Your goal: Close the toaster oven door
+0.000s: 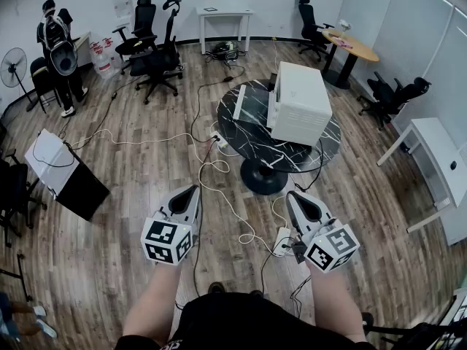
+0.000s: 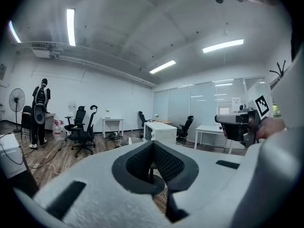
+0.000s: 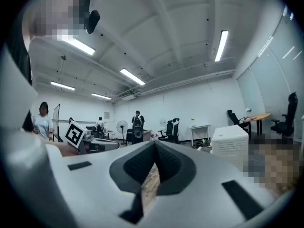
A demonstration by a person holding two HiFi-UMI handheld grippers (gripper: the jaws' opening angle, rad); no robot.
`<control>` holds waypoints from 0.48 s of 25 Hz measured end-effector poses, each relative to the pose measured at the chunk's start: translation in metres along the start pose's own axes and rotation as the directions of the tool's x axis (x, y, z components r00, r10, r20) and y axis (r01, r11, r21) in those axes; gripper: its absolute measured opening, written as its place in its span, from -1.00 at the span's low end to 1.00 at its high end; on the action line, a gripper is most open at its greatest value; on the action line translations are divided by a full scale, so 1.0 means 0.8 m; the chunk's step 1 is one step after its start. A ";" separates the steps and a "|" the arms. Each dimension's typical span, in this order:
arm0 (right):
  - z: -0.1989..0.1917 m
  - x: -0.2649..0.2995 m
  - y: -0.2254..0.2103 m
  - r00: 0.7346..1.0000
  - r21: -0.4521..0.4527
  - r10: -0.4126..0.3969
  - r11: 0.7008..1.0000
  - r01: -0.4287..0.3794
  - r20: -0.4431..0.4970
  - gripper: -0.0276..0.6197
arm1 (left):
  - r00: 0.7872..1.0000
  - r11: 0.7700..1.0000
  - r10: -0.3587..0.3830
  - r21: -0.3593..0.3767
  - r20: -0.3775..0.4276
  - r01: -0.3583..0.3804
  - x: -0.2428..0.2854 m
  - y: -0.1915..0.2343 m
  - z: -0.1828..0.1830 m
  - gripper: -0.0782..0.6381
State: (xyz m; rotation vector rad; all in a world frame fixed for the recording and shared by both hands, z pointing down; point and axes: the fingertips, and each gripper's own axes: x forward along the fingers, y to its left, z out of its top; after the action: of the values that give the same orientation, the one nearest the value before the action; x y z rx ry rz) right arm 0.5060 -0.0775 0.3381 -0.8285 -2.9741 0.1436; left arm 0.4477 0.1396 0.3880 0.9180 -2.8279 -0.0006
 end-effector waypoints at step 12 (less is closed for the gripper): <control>-0.002 0.064 0.036 1.000 0.053 0.013 0.999 -0.013 0.015 -0.91 | 1.000 1.000 -0.020 0.018 0.015 0.020 -0.008 0.060 0.005 -0.76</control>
State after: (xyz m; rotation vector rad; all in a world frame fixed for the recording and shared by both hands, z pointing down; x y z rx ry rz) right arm 0.4770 -0.0260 0.3381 -0.8446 -2.9643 0.2286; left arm 0.4244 0.1820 0.3857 0.9538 -2.8370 0.0146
